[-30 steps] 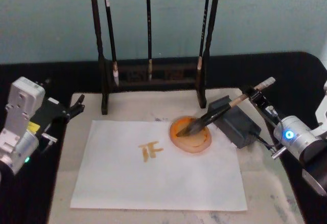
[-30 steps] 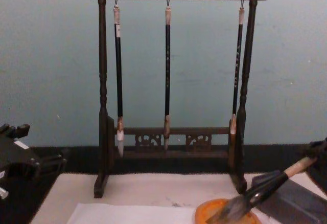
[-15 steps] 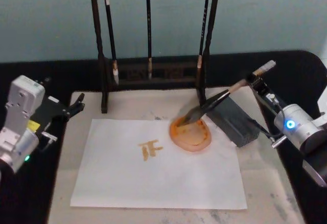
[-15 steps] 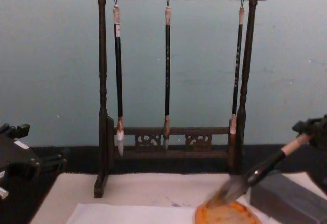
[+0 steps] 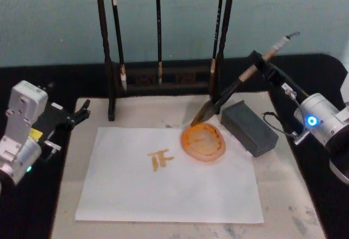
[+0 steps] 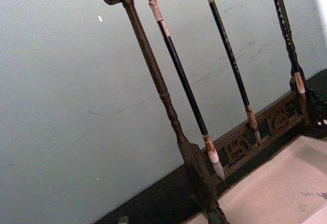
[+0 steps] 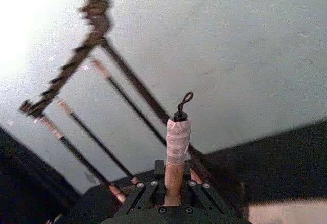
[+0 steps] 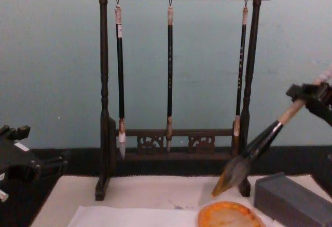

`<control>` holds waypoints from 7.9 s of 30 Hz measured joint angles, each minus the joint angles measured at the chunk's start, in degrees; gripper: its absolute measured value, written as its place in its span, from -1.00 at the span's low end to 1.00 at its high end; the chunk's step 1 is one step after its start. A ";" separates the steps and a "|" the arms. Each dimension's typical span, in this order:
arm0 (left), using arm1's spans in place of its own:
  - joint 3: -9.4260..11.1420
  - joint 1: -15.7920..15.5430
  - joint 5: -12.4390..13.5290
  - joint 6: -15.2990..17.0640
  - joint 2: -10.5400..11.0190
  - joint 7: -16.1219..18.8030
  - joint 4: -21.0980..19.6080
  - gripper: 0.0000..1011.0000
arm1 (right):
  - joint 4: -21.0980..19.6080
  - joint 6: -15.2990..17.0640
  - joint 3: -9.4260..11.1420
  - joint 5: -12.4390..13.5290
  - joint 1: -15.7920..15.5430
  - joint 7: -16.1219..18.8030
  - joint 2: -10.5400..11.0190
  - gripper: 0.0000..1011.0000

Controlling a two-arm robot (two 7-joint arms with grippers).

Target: Pick up the brush from the inkstone, write on the paper, then place the brush back to its original position.

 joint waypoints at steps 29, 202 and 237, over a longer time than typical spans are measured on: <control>0.00 0.00 0.00 0.00 0.00 0.00 0.00 1.00 | -1.85 -6.03 -10.00 -20.79 6.06 19.25 1.72 -0.67; 0.00 0.00 0.01 0.00 0.00 0.00 0.00 1.00 | -6.38 -7.92 -5.92 -34.36 1.64 18.12 1.42 -0.67; 0.00 0.00 0.00 0.00 0.00 0.00 0.00 1.00 | 0.12 0.39 7.18 -6.53 -3.64 12.67 -2.11 -0.67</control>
